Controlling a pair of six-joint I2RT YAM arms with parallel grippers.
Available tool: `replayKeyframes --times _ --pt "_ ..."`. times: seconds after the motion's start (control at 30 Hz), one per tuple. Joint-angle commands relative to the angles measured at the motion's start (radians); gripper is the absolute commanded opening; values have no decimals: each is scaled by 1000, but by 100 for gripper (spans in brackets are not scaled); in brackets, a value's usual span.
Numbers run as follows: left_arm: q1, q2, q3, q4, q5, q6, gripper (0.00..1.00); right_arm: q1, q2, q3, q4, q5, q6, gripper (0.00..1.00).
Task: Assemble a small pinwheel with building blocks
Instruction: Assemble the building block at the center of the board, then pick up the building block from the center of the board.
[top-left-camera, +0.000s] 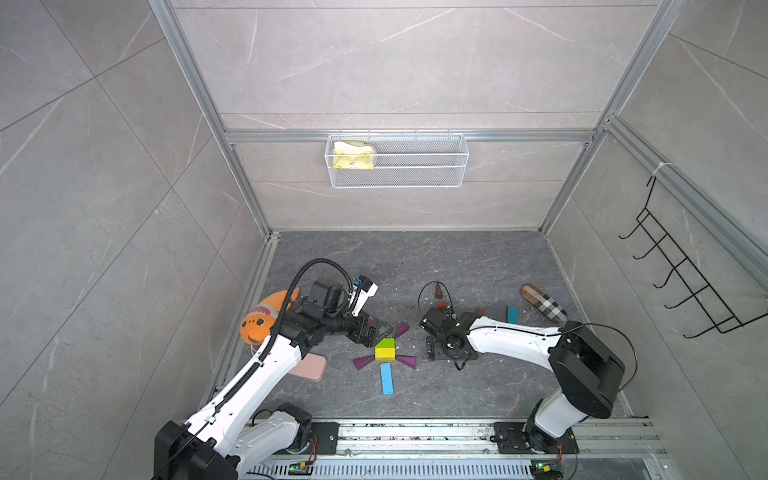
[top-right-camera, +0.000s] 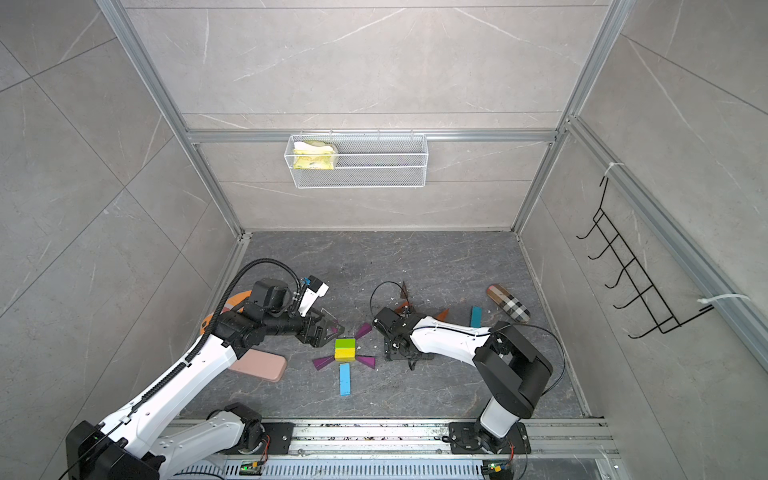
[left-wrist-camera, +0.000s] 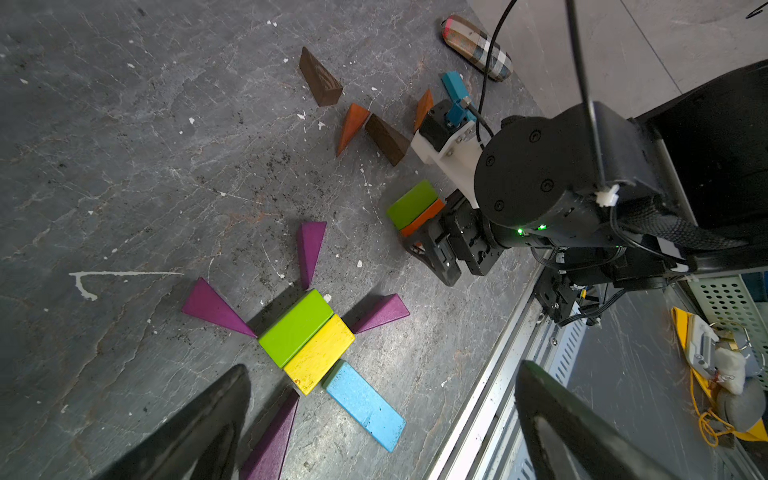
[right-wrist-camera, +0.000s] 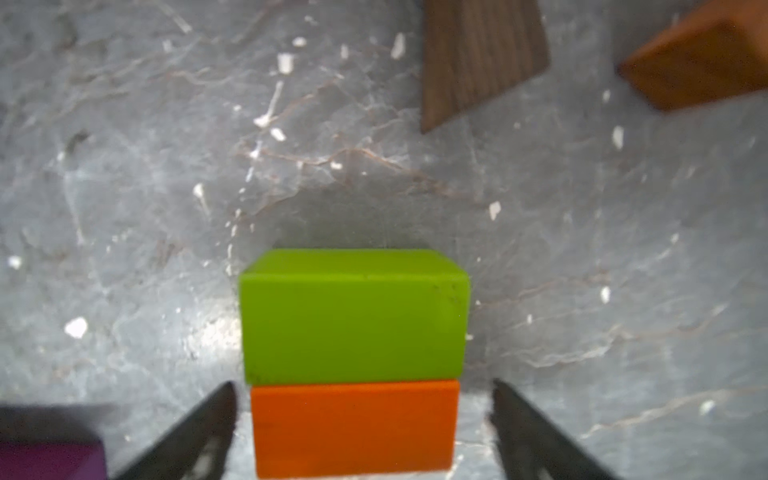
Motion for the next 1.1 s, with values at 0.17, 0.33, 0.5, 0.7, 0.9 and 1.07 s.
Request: replayKeyframes --times 0.17,0.33,0.5,0.7,0.9,1.07 --pt "5 76 59 75 -41 60 93 -9 -198 84 -124 160 -96 100" --pt "-76 228 210 76 -202 52 88 -100 -306 54 -68 96 -271 100" --pt "-192 439 340 112 -365 3 74 -283 -379 29 -27 -127 -367 100" --pt "-267 678 483 119 -406 -9 63 -444 -482 -92 13 -295 -347 98" --pt "-314 875 653 33 -408 78 56 -520 -572 -242 64 -426 -255 97" --pt "-338 977 733 21 -389 118 48 -533 -645 -313 66 -454 -226 97"
